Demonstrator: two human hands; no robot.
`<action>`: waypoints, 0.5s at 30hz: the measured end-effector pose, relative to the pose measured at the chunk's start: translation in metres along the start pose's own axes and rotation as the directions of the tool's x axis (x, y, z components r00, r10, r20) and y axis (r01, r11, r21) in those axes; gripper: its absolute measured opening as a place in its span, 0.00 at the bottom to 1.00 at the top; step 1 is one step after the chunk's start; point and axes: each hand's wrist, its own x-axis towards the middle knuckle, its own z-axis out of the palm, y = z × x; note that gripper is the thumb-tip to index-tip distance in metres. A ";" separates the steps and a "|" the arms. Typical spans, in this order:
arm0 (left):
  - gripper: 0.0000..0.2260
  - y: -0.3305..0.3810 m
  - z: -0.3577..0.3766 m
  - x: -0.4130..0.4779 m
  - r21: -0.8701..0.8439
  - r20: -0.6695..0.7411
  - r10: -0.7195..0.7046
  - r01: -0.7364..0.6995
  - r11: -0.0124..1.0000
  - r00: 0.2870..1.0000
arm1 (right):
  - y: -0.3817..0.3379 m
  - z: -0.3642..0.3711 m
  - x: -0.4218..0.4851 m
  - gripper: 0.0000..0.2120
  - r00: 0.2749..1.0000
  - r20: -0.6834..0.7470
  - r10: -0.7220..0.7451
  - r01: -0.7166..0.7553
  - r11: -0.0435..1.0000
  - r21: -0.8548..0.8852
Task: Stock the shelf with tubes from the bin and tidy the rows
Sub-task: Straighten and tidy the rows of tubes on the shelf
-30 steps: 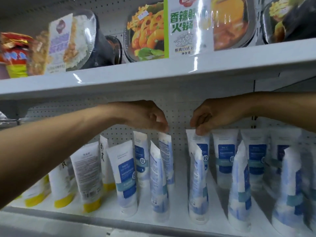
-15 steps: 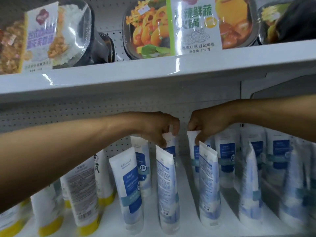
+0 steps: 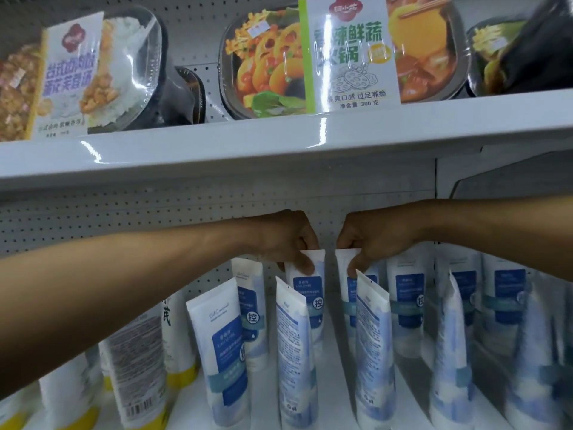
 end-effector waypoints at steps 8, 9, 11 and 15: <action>0.07 0.003 0.003 0.004 -0.002 -0.012 0.043 -0.043 0.999 0.999 | -0.001 0.000 -0.004 0.06 1.000 -0.011 -0.015 0.016 1.000 0.011; 0.06 0.003 0.003 0.005 0.001 -0.009 0.047 -0.047 0.999 0.999 | -0.001 0.001 -0.004 0.06 1.000 -0.011 -0.015 0.015 1.000 0.005; 0.05 0.003 0.004 0.005 0.002 0.002 0.043 -0.043 0.999 0.999 | -0.001 0.001 -0.005 0.05 1.000 -0.004 -0.013 0.013 1.000 0.000; 0.11 0.006 -0.010 -0.003 0.047 -0.003 0.021 -0.021 0.999 1.000 | -0.001 -0.004 -0.006 0.10 1.000 -0.022 0.001 -0.001 1.000 -0.014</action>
